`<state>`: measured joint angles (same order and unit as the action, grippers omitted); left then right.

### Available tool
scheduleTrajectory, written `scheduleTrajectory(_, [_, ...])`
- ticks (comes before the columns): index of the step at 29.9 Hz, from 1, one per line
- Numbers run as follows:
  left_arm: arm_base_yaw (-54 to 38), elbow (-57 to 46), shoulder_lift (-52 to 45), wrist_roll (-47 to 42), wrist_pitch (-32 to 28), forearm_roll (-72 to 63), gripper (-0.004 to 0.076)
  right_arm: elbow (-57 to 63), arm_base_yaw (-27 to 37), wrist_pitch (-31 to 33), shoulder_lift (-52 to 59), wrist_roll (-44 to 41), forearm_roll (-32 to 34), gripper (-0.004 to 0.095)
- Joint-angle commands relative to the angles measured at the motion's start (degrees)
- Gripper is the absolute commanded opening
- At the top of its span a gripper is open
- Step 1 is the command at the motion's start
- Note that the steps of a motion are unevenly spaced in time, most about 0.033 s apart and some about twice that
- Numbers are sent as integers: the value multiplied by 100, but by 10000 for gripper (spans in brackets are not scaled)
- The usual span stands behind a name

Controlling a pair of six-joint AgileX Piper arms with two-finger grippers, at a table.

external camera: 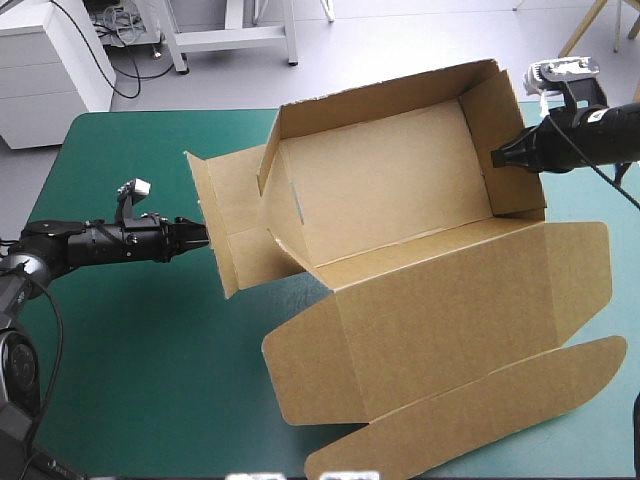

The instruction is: Fold the box

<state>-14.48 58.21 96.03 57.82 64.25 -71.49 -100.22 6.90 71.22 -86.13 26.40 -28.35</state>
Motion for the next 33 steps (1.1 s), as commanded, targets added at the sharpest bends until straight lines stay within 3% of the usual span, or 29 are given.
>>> scheduleTrajectory(1, [-10,125,-212,331,790,-1009,372,-162,46,-224,242,29,-386,-20])
scheduleTrajectory(7, [143,125,-212,548,1036,-1406,428,-162,46,-224,242,43,-514,-20])
scheduleTrajectory(17, [974,197,-349,561,1036,-1635,433,-162,46,-231,242,43,-514,-19])
scheduleTrajectory(33, [1142,321,-1644,538,1036,-1946,445,-162,35,-632,242,-242,-127,-17])
